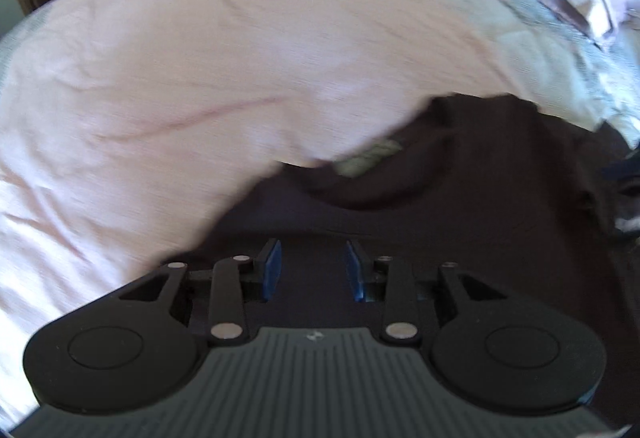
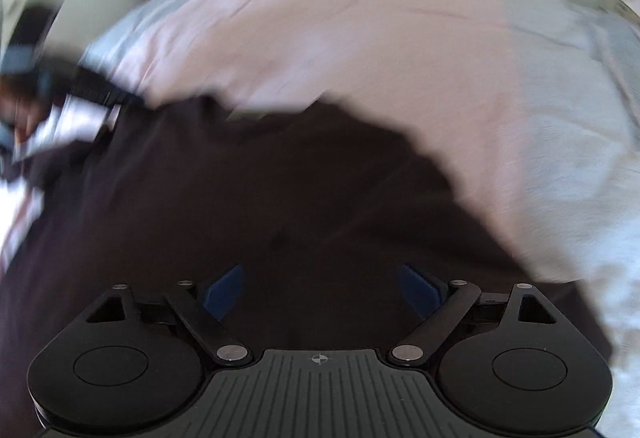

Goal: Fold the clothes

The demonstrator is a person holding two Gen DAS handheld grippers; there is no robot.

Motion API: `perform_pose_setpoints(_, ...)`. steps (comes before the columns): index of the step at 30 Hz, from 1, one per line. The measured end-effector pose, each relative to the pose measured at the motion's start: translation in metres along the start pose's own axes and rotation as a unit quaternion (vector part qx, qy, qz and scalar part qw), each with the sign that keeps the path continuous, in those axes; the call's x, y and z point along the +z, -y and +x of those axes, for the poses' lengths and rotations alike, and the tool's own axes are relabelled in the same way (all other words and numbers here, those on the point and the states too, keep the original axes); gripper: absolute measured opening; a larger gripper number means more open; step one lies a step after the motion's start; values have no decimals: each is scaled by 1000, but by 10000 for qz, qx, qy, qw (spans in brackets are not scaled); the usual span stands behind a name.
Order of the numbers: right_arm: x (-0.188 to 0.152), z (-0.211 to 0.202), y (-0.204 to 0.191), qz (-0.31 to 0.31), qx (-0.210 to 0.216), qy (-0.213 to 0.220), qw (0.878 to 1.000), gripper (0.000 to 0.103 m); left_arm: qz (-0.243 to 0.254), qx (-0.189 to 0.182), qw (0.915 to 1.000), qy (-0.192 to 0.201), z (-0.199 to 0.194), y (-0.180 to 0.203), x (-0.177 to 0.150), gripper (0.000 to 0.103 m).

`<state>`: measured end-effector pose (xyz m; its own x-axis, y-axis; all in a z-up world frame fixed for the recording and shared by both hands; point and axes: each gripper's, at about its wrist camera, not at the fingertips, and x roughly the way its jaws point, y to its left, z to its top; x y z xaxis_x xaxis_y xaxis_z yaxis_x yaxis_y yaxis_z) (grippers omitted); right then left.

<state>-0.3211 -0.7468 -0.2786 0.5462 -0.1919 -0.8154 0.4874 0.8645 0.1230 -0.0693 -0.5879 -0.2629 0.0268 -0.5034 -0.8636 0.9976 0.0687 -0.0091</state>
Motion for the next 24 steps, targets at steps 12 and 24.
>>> perform_pose_setpoints(12, -28, -170, 67, 1247, -2094, 1271, 9615, 0, 579, -1023, 9931, 13, -5, 139, 17, 30)
perform_pose_setpoints(24, -125, -232, 97, 2910, -2607, 875, 9164, 4, 639, -1009, 9914, -531, 68, 213, 47, 13)
